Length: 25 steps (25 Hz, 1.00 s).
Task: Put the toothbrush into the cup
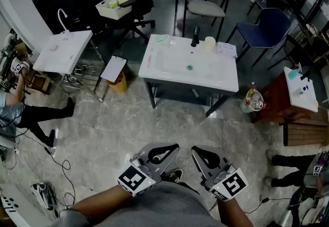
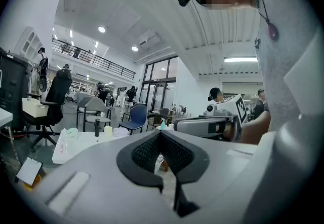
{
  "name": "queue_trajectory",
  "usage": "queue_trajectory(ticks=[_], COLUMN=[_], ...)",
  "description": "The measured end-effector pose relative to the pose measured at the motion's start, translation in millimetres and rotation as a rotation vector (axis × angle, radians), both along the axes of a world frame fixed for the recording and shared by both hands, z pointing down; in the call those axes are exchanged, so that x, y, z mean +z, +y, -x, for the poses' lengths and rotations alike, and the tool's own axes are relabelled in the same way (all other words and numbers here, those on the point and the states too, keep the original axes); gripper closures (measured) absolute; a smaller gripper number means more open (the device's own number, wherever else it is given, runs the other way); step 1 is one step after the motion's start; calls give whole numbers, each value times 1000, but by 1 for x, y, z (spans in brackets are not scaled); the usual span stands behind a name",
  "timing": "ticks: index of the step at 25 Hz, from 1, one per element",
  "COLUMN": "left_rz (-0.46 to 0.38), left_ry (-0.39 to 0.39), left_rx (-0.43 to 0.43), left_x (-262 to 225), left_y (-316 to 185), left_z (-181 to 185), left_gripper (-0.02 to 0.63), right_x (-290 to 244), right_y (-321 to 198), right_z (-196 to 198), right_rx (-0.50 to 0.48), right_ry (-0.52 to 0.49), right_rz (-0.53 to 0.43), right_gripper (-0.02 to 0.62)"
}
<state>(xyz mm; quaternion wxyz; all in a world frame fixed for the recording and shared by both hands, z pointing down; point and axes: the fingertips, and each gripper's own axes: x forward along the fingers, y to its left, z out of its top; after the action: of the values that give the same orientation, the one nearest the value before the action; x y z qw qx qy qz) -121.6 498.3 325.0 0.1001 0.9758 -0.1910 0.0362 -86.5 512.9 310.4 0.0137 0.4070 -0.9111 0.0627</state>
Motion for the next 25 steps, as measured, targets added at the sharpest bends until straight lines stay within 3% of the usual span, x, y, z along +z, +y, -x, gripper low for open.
queue_trajectory(ticks=[9,14,25], left_rz=[-17,-20,-31], left_ry=[-44,-65,-69], left_rx=[-33,-103,-124], left_x=[-3,4,22], left_y=[7,4,-64], left_z=[-13,-15,-2], left_gripper=[598,597,597], right_x=[3,4,10], right_y=[4,2,-58], right_z=[-17,-16,2], right_rx=[-3,-48,-71], right_ry=[11,-4,34], right_rz=[-13,-23,-12], right_gripper=[586,586,586])
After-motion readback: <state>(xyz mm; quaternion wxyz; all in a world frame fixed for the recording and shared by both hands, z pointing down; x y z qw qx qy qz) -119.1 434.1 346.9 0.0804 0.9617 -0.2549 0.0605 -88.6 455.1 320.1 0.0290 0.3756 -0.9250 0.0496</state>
